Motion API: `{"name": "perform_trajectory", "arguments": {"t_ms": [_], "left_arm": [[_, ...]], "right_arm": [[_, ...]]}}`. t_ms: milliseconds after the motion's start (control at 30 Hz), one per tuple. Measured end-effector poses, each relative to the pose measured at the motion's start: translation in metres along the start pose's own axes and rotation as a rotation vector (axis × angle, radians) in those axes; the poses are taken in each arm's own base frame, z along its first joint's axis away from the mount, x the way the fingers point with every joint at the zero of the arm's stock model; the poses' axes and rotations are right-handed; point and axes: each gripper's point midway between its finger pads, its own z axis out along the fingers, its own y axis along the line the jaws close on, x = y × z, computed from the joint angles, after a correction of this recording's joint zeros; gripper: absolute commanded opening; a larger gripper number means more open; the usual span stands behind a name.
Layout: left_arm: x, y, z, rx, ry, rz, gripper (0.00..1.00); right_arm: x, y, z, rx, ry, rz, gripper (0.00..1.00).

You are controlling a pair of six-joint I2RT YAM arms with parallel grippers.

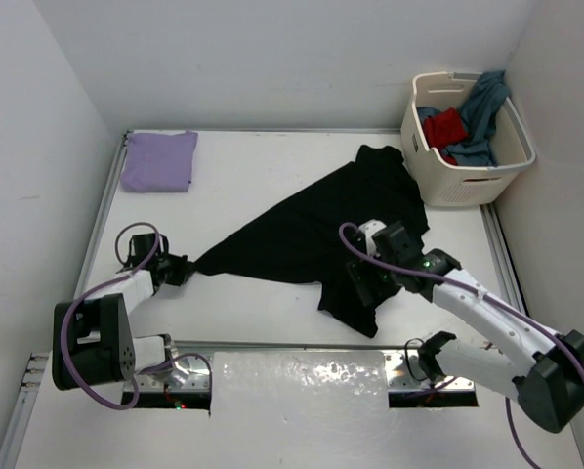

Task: Fold and stack the t-shirts
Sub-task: Flatten out the tshirt

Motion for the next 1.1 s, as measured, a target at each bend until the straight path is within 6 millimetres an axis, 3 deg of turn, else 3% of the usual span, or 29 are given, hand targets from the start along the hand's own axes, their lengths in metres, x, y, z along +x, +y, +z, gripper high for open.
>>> {"name": "perform_trajectory", "arguments": {"t_ms": [167,267,433,533,567,633,700,733,767,833,867,1000,1100], "left_arm": [[0.000,-0.007,-0.002,0.004,-0.006,0.060,0.00],[0.002,-0.023,-0.006,0.021,-0.017,0.144,0.00],[0.009,-0.062,-0.019,0.088,-0.063,0.287,0.00],[0.008,-0.067,-0.028,0.103,-0.097,0.323,0.00],[0.005,-0.066,-0.031,0.100,-0.112,0.326,0.00],[0.000,-0.067,-0.037,0.103,-0.143,0.332,0.00],[-0.004,-0.068,-0.043,0.111,-0.169,0.340,0.00],[-0.006,-0.069,-0.045,0.115,-0.179,0.344,0.00],[-0.007,-0.069,-0.047,0.119,-0.190,0.348,0.00],[-0.008,-0.070,-0.049,0.120,-0.198,0.357,0.00],[-0.009,-0.069,-0.050,0.120,-0.201,0.363,0.00],[-0.010,-0.070,-0.052,0.115,-0.205,0.391,0.00],[-0.014,-0.083,-0.063,0.138,-0.222,0.417,0.00]], "right_arm": [[0.013,0.059,-0.012,-0.184,0.010,-0.136,0.99],[0.033,0.076,-0.011,-0.194,0.080,-0.175,0.98],[0.072,0.080,0.000,-0.117,0.176,-0.213,0.94],[0.094,0.076,0.012,-0.057,0.234,-0.227,0.91],[0.099,0.074,0.016,-0.034,0.249,-0.224,0.83],[0.107,0.067,0.024,0.027,0.273,-0.206,0.80],[0.105,0.066,0.027,0.054,0.266,-0.174,0.66],[0.101,0.066,0.029,0.066,0.247,-0.155,0.56],[0.098,0.066,0.032,0.081,0.230,-0.137,0.35],[0.090,0.067,0.038,0.106,0.191,-0.103,0.09],[0.088,0.066,0.040,0.119,0.178,-0.095,0.00],[0.078,0.061,0.044,0.155,0.112,-0.062,0.00],[0.060,0.054,0.035,0.179,0.033,-0.065,0.00]]}}
